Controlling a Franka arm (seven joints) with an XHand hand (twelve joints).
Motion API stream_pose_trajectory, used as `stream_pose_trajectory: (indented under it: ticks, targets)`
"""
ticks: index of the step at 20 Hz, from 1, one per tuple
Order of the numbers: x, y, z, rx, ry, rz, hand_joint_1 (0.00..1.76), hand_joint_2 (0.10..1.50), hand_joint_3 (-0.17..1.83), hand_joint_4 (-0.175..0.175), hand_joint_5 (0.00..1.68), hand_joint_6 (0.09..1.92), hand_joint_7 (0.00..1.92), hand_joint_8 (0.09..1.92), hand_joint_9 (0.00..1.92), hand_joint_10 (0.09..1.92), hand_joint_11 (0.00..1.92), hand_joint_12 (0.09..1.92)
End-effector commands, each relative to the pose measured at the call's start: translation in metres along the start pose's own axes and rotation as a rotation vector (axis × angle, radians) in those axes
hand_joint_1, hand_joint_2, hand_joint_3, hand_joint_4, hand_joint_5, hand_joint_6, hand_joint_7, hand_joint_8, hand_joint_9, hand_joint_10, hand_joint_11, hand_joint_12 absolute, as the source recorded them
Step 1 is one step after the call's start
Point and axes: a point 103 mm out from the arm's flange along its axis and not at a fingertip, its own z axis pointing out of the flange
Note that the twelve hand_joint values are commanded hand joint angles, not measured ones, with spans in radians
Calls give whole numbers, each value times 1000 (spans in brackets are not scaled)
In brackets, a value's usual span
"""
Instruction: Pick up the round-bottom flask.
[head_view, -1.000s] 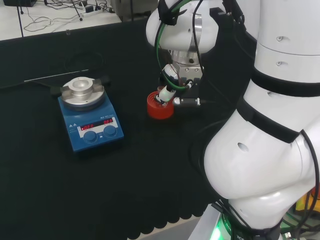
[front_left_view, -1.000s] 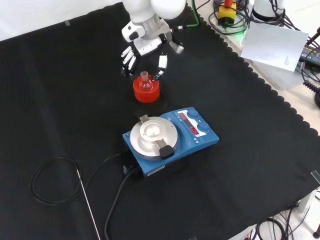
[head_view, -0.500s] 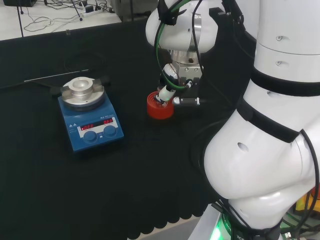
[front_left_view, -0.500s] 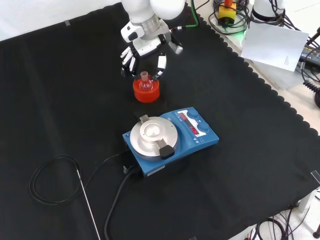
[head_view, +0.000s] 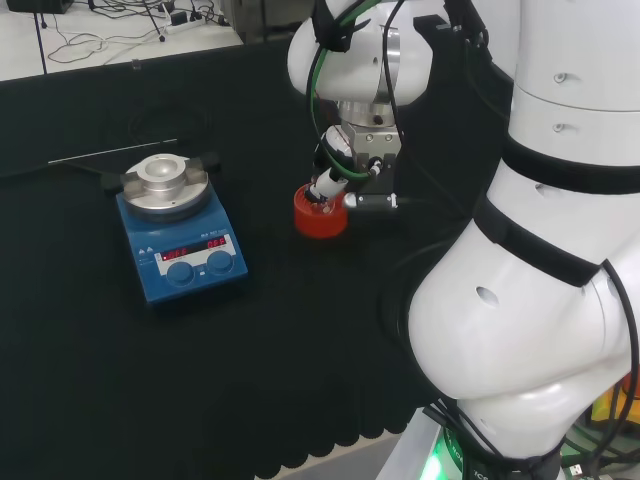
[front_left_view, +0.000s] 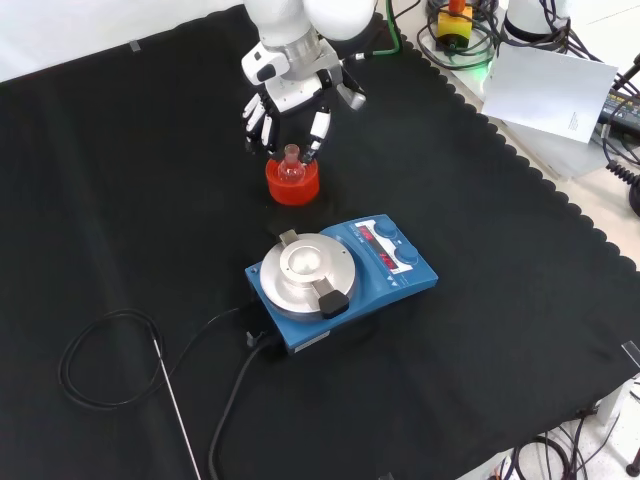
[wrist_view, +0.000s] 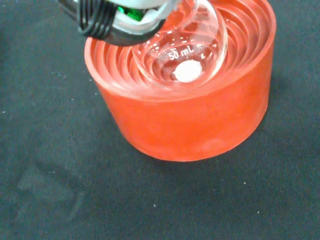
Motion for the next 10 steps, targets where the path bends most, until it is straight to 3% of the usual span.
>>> stream_pose_trajectory:
  ticks: [1, 7, 10]
  targets:
    - [0, -1, -8, -11, -21, 9, 1090, 772, 531, 162, 1156, 828, 567, 684, 784, 560, 515, 1273]
    - [4, -3, -18, -26, -41, 7, 1095, 725, 621, 163, 1161, 854, 579, 688, 799, 554, 531, 1270]
    - [11, -9, -40, -38, -56, 5, 1096, 721, 629, 164, 1161, 856, 579, 689, 800, 555, 534, 1271]
